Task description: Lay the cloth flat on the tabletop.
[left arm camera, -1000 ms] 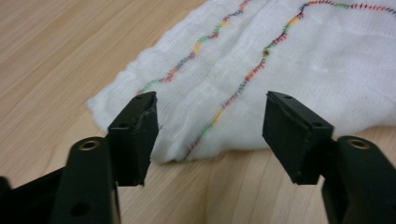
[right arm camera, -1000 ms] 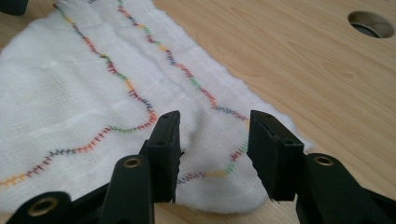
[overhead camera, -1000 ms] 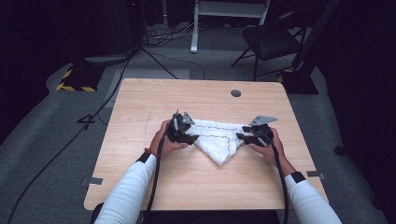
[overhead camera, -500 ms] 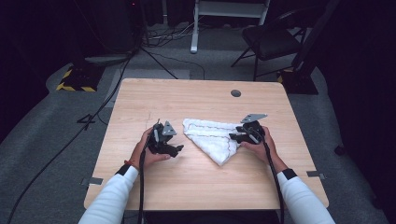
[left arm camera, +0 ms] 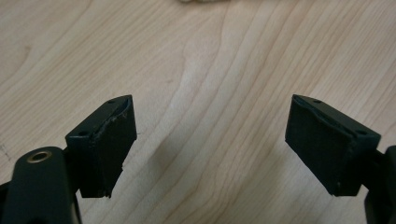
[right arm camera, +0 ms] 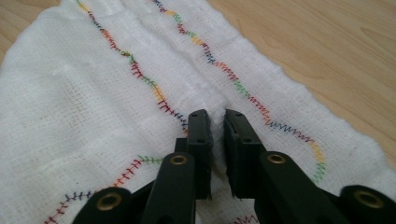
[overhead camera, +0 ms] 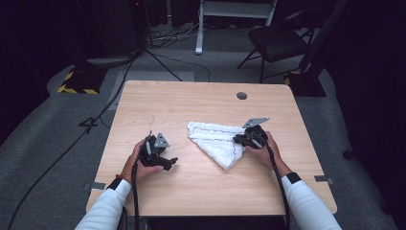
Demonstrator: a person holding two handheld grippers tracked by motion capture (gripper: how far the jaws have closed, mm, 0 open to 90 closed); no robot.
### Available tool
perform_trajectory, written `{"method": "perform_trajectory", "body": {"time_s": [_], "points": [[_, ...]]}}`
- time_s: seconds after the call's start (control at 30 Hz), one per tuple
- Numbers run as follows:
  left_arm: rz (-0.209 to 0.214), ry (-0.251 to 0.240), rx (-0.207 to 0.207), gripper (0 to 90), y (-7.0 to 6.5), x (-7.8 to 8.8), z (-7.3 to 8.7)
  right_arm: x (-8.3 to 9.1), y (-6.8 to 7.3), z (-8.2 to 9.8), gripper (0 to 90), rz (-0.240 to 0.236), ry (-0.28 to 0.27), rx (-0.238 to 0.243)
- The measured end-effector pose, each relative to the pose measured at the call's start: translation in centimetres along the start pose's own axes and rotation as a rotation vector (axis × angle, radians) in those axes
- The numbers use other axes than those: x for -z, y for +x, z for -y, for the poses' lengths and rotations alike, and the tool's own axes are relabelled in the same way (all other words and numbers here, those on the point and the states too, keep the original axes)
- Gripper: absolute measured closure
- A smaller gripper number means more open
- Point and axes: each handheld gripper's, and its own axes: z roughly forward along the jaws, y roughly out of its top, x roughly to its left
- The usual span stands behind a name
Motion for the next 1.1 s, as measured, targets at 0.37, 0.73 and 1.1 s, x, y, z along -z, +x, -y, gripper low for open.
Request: {"method": "perform_trajectory", "body": {"time_s": [0.37, 0.73, 1.1], "points": [[0.016, 0.033, 0.047, 16.9, 0.7, 0.2, 1.1, 1.5, 0.9, -0.8, 87.0, -0.014, -0.071, 0.036], [-0.009, 0.010, 0.056, 16.8, 1.1, 0.7, 1.5, 3.2, 3.6, -1.9, 87.1, -0.084, -0.122, 0.102], [-0.024, 0.016, 0.021, 17.0, 0.7, 0.5, 1.0, 3.4, 9.5, -3.5, 87.0, -0.159, -0.122, 0.236]]}}
